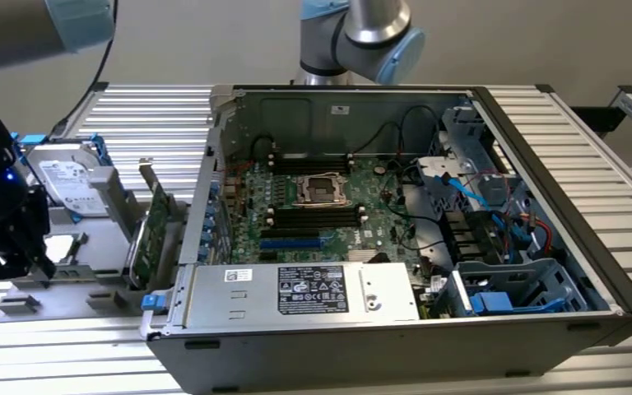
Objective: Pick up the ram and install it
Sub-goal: 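Pick up the ram and move it above insertion slot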
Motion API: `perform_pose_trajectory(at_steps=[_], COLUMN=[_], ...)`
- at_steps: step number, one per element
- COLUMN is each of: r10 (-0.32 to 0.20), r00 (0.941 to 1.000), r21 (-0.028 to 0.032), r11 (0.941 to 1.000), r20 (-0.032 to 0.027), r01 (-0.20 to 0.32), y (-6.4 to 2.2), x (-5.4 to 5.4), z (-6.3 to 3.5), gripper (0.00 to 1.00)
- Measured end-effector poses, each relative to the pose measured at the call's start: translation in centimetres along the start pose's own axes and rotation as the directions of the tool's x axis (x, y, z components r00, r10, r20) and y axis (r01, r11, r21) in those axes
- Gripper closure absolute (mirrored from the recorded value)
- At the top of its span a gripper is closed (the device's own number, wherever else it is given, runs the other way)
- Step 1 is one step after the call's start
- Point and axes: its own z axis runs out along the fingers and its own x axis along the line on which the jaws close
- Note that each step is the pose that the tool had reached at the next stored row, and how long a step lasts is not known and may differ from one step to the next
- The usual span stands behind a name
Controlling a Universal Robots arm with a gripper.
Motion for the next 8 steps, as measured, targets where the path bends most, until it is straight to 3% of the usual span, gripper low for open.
perform_pose_trajectory(at_steps=[8], r10=[-0.001], r00=[1.0], r21=[-0.0086], r11=[1.0], r20=[0.0002], r01=[0.001], y=[-1.87], x=[0.1], z=[-3.73], gripper=[0.86])
